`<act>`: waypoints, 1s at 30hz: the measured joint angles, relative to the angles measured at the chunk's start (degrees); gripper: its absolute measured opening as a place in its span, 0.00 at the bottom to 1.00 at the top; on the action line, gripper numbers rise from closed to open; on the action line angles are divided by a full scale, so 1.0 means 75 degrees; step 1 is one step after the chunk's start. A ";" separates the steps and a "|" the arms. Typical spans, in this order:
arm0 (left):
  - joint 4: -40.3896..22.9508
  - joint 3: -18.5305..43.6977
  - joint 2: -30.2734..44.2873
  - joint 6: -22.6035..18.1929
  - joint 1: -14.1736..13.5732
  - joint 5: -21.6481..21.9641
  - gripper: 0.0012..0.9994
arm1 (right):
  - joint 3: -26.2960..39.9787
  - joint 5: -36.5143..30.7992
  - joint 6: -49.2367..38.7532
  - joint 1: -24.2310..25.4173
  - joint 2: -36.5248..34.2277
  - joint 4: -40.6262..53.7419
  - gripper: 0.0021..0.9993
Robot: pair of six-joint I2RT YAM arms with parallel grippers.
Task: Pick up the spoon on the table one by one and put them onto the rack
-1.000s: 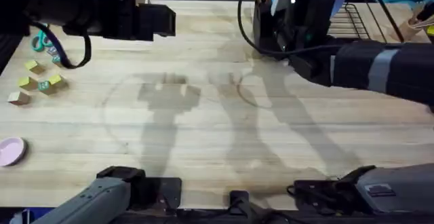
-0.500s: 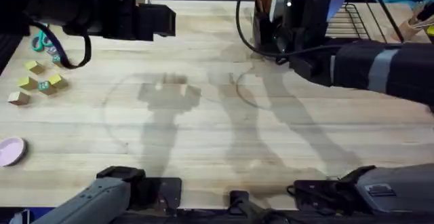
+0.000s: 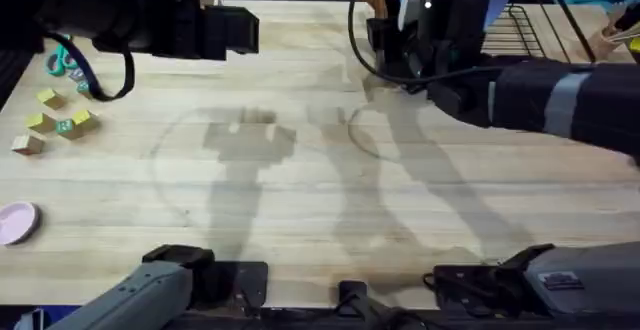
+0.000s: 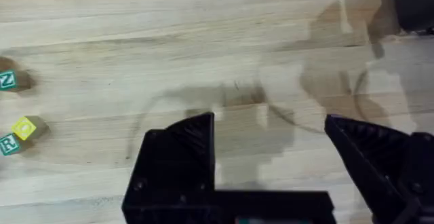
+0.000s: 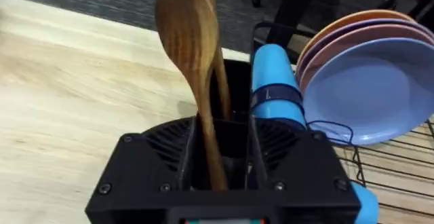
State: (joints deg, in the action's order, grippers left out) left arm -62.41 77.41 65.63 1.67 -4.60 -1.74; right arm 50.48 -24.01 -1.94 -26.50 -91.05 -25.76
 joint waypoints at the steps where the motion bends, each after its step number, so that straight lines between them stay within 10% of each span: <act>1: 0.0000 -0.0001 0.0000 0.0000 0.0000 0.0000 0.99 | 0.0000 0.0000 -0.0012 0.0000 0.0048 0.0003 0.48; 16: 0.0000 0.0000 0.0000 0.0000 0.0000 0.0003 0.99 | -0.0003 0.0003 -0.0378 0.0000 0.2389 0.2892 0.61; 24: 0.0000 -0.0002 0.0000 0.0000 0.0000 0.0002 0.99 | -0.0003 0.0010 -0.0146 0.0000 0.4200 0.5310 0.97; 30: 0.0000 0.0000 0.0000 0.0000 0.0000 0.0003 0.99 | 0.0003 0.0012 0.0230 0.0012 0.5359 0.6419 1.00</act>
State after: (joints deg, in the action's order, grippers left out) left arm -62.41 77.41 65.63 1.67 -4.60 -1.72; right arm 50.50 -23.92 -0.21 -26.41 -50.86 22.38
